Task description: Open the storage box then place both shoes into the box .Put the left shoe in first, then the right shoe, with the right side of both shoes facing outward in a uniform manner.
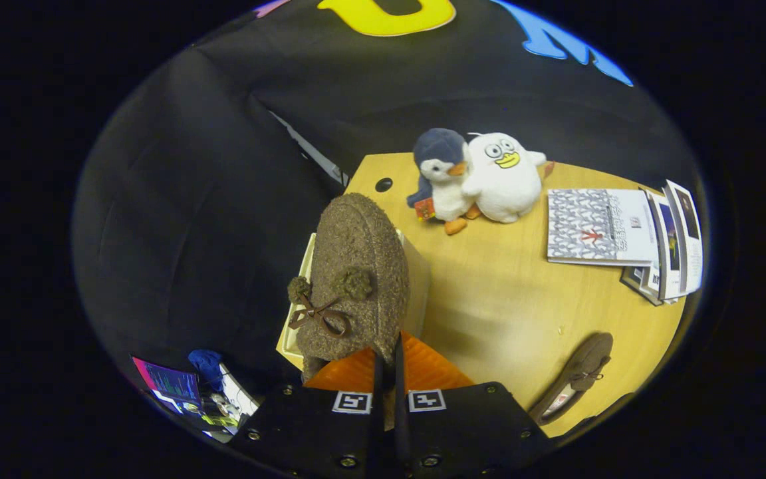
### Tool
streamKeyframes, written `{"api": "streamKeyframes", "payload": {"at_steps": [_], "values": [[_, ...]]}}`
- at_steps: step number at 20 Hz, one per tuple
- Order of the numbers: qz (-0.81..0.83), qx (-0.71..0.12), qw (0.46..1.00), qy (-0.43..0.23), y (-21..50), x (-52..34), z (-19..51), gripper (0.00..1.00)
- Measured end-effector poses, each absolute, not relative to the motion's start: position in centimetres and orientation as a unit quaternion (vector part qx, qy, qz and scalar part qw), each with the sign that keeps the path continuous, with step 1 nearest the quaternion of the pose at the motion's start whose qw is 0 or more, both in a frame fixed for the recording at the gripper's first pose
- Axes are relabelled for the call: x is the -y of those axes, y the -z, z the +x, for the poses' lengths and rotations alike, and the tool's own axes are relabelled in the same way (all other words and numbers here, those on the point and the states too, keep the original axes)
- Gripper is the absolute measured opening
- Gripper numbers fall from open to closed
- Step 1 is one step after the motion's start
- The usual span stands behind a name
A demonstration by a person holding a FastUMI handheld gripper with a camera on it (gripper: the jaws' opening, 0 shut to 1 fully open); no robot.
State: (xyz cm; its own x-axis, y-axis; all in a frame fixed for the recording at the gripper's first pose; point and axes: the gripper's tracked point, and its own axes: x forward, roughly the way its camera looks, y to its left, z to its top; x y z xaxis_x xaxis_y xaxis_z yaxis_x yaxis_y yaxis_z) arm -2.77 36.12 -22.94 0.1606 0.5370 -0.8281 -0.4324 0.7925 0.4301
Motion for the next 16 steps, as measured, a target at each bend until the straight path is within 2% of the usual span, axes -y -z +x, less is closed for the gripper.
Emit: {"api": "streamKeyframes", "payload": {"at_steps": [7,16], "values": [[-0.020,-0.576,0.727,-0.374,26.1,-44.1,-2.7,0.06],[-0.134,-0.616,0.687,-0.362,35.6,-47.3,-3.5,0.06]]}}
